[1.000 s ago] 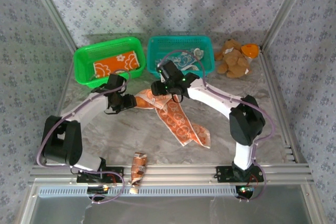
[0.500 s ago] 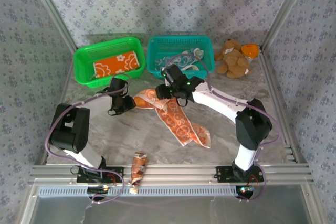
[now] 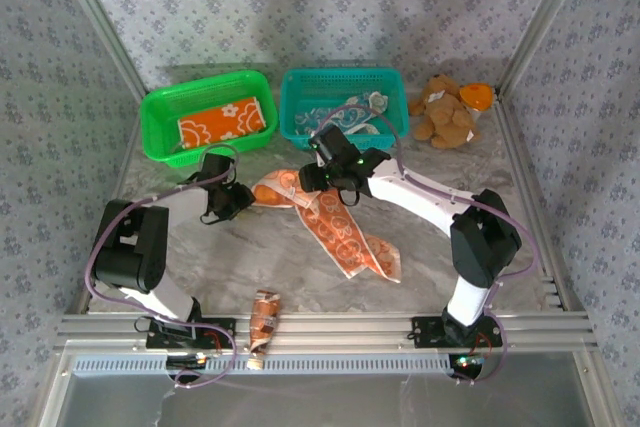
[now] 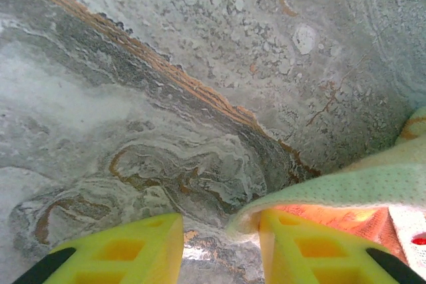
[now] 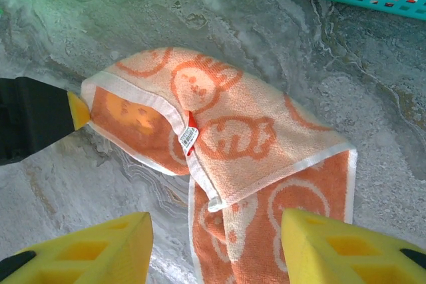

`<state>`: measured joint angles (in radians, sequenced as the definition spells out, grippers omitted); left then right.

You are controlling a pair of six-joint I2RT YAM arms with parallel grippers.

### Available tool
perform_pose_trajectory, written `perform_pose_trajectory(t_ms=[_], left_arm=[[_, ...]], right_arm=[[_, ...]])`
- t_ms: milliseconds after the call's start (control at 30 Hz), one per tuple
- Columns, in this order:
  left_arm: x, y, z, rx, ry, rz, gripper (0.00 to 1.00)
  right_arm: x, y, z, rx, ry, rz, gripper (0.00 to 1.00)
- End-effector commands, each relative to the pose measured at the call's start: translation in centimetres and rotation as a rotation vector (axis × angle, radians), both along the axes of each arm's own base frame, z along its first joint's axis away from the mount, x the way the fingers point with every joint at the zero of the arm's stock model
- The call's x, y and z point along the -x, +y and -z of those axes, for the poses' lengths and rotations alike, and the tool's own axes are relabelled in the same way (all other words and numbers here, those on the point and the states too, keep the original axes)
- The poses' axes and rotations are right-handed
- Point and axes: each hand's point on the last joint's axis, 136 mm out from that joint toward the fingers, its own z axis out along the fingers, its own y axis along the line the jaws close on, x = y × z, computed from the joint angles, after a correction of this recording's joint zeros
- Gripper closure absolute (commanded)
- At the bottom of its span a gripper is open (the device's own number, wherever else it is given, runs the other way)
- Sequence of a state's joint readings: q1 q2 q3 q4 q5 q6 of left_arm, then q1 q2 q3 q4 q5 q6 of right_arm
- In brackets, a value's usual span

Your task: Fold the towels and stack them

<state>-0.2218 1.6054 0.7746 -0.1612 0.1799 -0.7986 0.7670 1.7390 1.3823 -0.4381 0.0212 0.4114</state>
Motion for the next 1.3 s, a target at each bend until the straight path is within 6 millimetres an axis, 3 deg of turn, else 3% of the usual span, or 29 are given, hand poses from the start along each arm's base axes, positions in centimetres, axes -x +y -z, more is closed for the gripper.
perform_pose_trajectory(t_ms=[0, 433, 1000, 1033, 1100, 1167, 1267], left_arm=[[-2.3, -2.4, -0.4, 0.097, -0.105, 0.045, 0.66], [-2.0, -1.4, -2.4, -0.024, -0.125, 0.065, 0.63], [-2.3, -2.1, -0.4, -0.042, -0.082, 0.098, 0.64], [-2.4, -2.1, -0.4, -0.044, -0.084, 0.097, 0.66], [-2.5, -1.9, -0.6, -0.055, -0.091, 0.091, 0.82], [-2.7, -1.7, -1.0, -0.067, -0.100, 0.091, 0.91], [-2.8, -1.5, -1.7, -0.082, -0.110, 0.096, 0.99]], right_arm=[[-0.1, -0.8, -0.8, 0.001, -0.017, 0.028, 0.45], [0.2, -0.4, -0.4, 0.002, -0.005, 0.031, 0.46], [0.5, -0.4, -0.2, 0.010, 0.004, 0.030, 0.46], [0.5, -0.4, -0.2, 0.010, 0.005, 0.028, 0.46], [0.6, -0.3, -0.1, 0.015, 0.004, 0.013, 0.45], [0.9, 0.0, 0.5, 0.027, 0.012, -0.018, 0.46], [1.0, 0.2, 1.8, 0.058, 0.024, -0.051, 0.47]])
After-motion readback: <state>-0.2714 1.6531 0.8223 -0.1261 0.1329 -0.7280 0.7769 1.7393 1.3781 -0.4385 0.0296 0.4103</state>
